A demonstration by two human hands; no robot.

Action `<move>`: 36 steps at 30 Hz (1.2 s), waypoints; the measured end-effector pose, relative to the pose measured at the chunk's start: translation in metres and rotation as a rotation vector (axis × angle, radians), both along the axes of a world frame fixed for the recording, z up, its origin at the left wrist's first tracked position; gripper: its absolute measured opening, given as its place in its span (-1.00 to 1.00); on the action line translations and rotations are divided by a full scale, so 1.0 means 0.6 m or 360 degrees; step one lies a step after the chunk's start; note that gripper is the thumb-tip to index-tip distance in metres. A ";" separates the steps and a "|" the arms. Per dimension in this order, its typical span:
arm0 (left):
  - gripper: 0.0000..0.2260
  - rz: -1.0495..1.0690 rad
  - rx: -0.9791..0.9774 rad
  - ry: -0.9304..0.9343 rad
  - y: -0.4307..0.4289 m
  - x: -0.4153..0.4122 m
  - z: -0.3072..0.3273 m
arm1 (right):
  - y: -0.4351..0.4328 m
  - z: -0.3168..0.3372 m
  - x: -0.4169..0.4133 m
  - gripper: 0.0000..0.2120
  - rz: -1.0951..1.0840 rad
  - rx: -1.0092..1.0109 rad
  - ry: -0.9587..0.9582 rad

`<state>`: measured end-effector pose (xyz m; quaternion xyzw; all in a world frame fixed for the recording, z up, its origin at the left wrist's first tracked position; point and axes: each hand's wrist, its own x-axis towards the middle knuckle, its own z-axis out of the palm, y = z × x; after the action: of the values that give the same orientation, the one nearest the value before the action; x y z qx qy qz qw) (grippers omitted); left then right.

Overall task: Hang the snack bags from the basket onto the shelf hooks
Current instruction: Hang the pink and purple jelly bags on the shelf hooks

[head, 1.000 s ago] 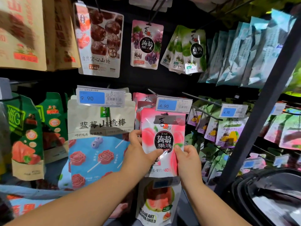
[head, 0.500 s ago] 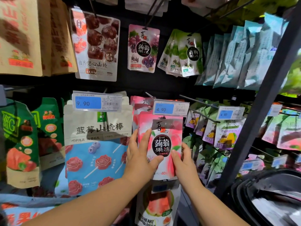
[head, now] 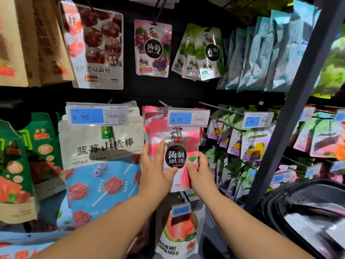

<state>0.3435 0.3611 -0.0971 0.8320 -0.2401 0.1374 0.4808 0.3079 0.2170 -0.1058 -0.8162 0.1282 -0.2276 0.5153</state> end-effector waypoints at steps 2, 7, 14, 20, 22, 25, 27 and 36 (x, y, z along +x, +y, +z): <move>-0.27 0.0048 0.0036 -0.0061 -0.001 -0.008 0.002 | -0.002 0.005 -0.007 -0.62 0.0012 -0.0004 -0.0003; -0.39 0.0143 0.0225 -0.0358 0.001 -0.014 0.002 | -0.015 0.009 -0.023 -0.54 0.0000 -0.0037 0.0012; -0.51 0.0028 0.0323 -0.0828 -0.031 -0.026 -0.023 | -0.055 0.029 -0.064 -0.61 0.0014 -0.0119 0.0036; -0.66 -0.0541 0.0297 -0.0601 -0.122 -0.065 -0.044 | -0.137 0.043 -0.137 -0.69 -0.0117 -0.0300 0.0141; -0.66 -0.0687 0.0369 -0.0536 -0.164 -0.083 -0.056 | -0.170 0.044 -0.168 -0.74 -0.0188 -0.0301 0.0164; -0.69 -0.0830 0.0379 -0.0373 -0.233 -0.118 -0.068 | -0.225 0.040 -0.220 -0.85 -0.0353 -0.0326 0.0195; -0.71 -0.0976 0.0398 -0.0346 -0.282 -0.142 -0.071 | -0.261 0.033 -0.261 -0.91 -0.0489 -0.0326 0.0231; -0.74 -0.1470 0.0870 -0.0180 -0.437 -0.235 -0.054 | -0.412 -0.001 -0.454 -0.96 -0.0991 -0.0486 0.0540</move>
<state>0.2022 0.0986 -0.1293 0.7261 -0.6334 -0.1112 0.2434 0.0355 -0.0301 -0.1064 -0.8315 0.4181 -0.2514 0.2655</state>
